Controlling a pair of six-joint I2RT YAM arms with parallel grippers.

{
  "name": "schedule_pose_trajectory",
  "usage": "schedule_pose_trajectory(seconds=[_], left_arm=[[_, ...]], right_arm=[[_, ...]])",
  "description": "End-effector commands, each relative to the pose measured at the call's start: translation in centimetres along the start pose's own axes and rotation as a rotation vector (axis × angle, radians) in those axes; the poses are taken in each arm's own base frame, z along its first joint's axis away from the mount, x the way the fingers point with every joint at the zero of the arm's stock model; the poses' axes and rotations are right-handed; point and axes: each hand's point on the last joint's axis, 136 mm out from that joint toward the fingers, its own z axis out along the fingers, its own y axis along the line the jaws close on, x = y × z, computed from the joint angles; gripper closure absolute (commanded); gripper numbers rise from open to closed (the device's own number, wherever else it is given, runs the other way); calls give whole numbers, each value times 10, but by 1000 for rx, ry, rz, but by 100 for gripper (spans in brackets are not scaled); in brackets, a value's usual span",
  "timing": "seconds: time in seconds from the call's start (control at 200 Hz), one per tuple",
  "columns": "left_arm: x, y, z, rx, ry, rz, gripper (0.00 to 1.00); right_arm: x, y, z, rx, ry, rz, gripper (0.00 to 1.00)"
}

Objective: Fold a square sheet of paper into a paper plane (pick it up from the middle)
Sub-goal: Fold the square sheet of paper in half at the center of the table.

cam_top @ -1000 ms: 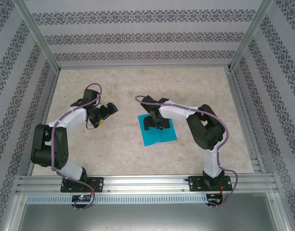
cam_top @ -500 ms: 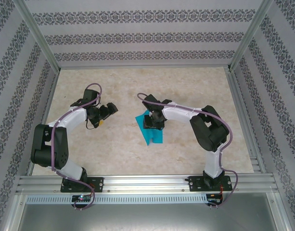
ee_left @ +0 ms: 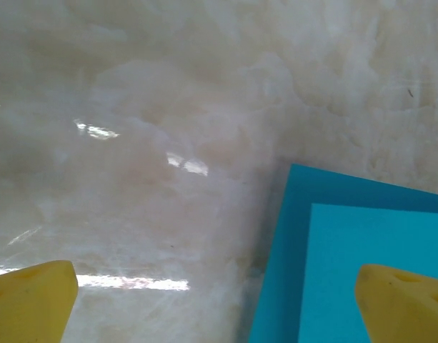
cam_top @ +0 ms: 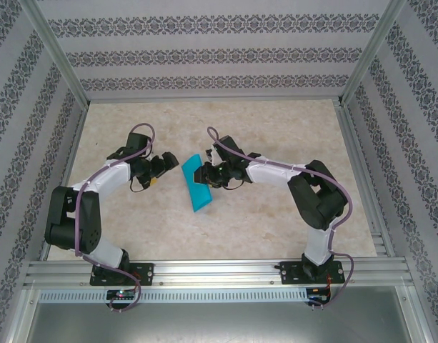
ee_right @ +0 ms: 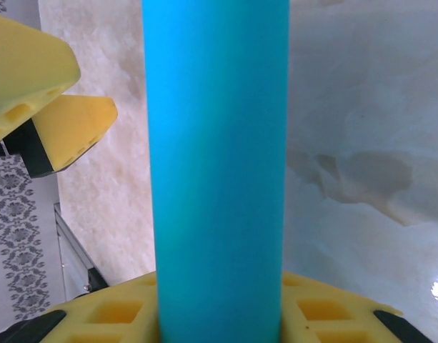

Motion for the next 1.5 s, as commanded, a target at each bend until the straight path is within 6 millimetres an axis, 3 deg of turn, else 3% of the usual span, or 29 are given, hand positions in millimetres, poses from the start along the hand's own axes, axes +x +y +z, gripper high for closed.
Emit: schedule_pose_trajectory(seconds=[0.0,0.27,0.54,0.969,1.104,1.494], left_arm=[[-1,-20,-2,70,-25,57,0],[8,-29,10,93,-5,64,0],[14,-34,16,89,12,74,0],[22,-48,25,111,40,108,4],[24,-53,29,137,41,106,9],[25,-59,40,190,55,92,40]], right_arm=[[-9,-15,5,-12,-18,32,64],[-11,-75,-3,291,-56,-2,44],[-17,-92,-18,445,-89,-56,34],[-6,-113,-12,514,-36,-44,37],[2,-122,-8,569,-7,-53,36],[18,-148,3,701,47,-25,35]])
